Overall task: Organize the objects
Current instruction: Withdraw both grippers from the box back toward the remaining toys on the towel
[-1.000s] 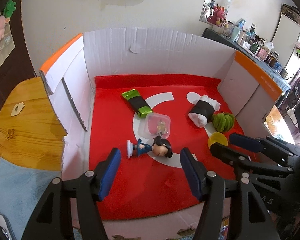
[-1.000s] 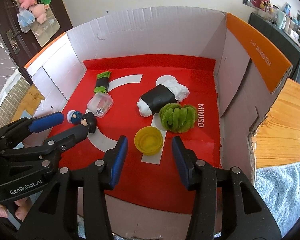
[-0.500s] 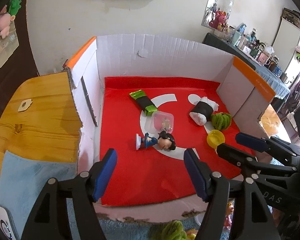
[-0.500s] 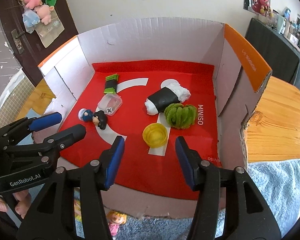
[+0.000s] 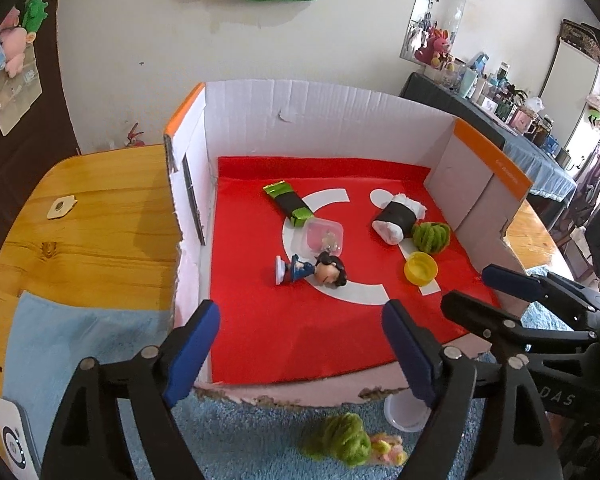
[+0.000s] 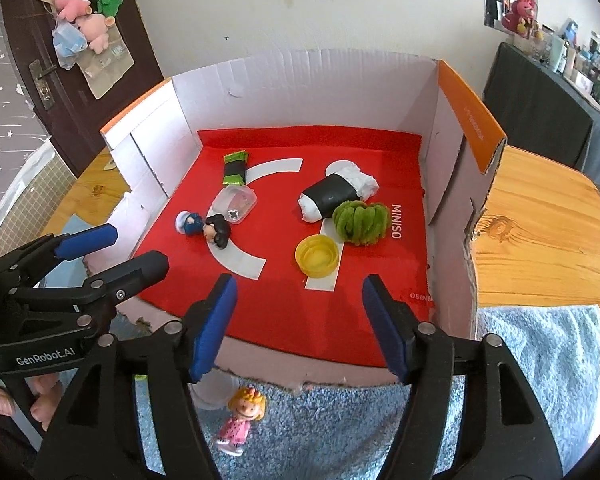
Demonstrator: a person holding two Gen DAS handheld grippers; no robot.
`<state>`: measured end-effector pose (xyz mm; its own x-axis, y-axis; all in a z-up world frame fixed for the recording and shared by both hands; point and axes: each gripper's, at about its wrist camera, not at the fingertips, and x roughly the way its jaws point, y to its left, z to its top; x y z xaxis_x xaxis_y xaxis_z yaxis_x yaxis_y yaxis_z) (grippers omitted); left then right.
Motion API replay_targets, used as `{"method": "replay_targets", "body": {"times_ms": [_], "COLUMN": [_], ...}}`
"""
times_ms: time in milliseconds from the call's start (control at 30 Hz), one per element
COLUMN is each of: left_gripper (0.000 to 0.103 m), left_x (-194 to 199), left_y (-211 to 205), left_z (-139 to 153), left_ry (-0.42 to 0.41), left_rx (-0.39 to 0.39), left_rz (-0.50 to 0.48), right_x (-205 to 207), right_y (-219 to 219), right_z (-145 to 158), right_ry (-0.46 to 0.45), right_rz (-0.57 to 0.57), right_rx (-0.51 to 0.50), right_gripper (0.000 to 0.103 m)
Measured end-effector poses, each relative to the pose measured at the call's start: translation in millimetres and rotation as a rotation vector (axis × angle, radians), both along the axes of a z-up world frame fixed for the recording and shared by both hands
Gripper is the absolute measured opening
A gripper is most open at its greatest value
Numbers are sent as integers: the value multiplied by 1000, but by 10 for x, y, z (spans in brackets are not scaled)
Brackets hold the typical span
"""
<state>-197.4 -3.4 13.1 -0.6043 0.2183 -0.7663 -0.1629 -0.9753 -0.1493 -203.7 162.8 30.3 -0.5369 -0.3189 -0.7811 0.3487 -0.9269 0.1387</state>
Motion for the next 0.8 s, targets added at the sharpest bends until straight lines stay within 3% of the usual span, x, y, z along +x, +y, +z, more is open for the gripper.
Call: {"method": "replay_targets", "body": {"times_ms": [167,300,800], "left_gripper": [88,89,94], "left_x": [54,97,268], "left_y": [-10,-26,-91], "left_z": [21,29,39], "left_ry": [4,6,12], "left_rx": [-2,-5,-13], "left_rz": [0,2,6], "right_x": [58,104,322], "right_y": [-6,12,36], "right_z": [31,52,157], "right_ry": [7,15,43], "right_rz": [-1,-7,-7], "right_rx": [-2,-7,-18], "right_gripper": [70,80,86]}}
